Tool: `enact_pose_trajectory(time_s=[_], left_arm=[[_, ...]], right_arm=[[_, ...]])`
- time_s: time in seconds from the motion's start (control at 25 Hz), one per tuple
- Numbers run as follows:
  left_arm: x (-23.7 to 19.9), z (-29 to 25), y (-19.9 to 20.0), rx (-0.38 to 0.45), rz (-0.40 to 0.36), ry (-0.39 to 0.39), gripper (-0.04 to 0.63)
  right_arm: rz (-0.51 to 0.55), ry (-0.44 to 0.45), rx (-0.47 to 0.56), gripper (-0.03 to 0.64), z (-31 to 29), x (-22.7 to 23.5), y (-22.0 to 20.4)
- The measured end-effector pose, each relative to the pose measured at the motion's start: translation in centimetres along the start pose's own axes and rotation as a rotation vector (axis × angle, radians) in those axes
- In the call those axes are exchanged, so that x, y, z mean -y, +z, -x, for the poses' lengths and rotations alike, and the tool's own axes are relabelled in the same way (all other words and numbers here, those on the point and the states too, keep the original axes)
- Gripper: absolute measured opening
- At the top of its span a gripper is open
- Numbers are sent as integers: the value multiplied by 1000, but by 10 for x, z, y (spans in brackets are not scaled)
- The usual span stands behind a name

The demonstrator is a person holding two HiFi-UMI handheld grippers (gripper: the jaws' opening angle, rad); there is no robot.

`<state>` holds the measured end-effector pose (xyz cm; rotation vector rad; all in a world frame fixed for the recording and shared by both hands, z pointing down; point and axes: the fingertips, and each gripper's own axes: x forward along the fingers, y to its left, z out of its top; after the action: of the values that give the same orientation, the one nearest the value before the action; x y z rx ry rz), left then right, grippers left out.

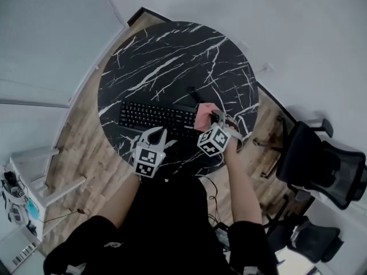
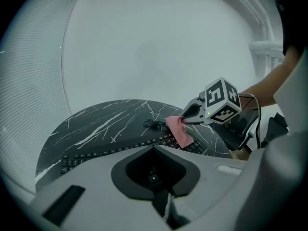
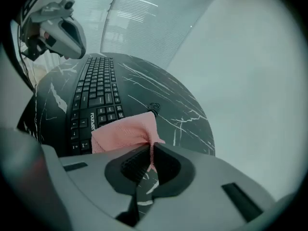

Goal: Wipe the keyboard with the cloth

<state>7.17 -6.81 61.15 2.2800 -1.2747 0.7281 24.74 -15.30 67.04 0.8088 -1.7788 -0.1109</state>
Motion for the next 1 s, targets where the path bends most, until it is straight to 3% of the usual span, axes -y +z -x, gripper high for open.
enact_pose_trajectory(time_s=[0.2, 0.36, 0.56, 1.0], left_arm=[[4, -2, -10, -23, 45, 3, -2], [0, -2, -13, -32, 49, 12, -2], [-4, -3, -16, -39, 58, 19, -2], [5, -6, -20, -43, 45, -17, -2]], right_arm=[[-216, 115, 48, 0, -18, -18, -1], [-338, 151, 103, 0, -21, -21, 6], [-316, 186, 164, 0, -19, -32, 15], [-255, 241, 158, 0, 9, -76, 3]])
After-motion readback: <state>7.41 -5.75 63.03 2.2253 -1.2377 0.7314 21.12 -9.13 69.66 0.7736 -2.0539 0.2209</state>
